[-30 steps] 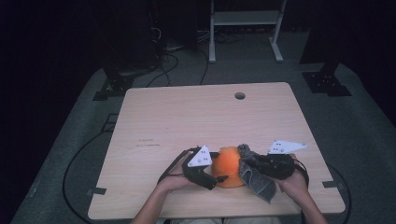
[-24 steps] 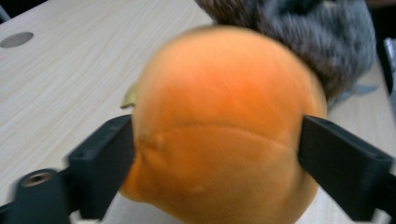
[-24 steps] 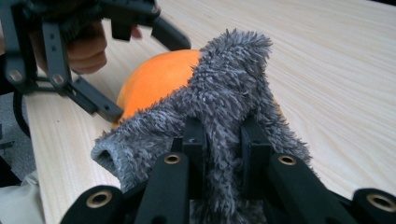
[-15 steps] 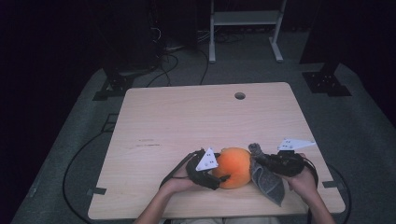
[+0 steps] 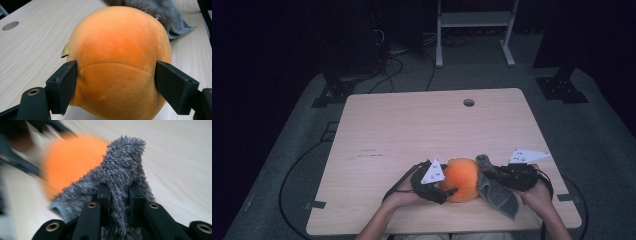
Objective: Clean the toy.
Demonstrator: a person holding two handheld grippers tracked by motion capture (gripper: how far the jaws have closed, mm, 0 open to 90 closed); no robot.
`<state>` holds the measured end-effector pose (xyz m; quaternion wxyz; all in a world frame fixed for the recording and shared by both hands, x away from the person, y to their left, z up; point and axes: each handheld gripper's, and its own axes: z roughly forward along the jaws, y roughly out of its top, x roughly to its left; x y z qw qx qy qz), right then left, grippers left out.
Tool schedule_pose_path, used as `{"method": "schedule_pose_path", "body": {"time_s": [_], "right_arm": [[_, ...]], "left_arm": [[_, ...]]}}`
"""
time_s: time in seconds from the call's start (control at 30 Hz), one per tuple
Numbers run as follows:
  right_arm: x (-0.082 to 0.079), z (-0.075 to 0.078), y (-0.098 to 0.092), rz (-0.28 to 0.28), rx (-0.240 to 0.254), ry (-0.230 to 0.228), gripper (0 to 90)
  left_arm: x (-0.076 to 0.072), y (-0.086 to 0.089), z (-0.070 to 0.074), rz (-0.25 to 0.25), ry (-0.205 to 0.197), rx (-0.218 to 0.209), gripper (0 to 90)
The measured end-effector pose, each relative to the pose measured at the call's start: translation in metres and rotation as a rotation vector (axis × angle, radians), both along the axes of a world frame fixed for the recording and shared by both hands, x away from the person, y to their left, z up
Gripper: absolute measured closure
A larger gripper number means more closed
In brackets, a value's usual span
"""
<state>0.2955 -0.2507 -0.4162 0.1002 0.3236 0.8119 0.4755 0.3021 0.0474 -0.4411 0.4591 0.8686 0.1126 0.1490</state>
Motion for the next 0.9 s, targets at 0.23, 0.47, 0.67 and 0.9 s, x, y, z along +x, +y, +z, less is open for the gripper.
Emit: {"method": "schedule_pose_path", "body": {"time_s": [0.23, 0.47, 0.67, 0.9], "right_arm": [[-0.008, 0.007, 0.026, 0.069, -0.071, -0.064, 74.6], [-0.008, 0.008, 0.012, 0.007, -0.083, -0.061, 74.9], [-0.010, 0.011, 0.030, 0.061, -0.088, -0.090, 74.8], [-0.019, 0.004, 0.025, 0.090, -0.094, -0.087, 74.8]], "left_arm": [[-0.002, 0.000, 0.000, -0.006, -0.004, 0.002, 20.4], [-0.002, -0.002, 0.001, -0.019, -0.010, 0.009, 19.8], [-0.004, -0.001, 0.007, -0.054, -0.013, 0.030, 18.0], [0.003, -0.001, 0.017, -0.001, 0.027, 0.002, 10.1]]}}
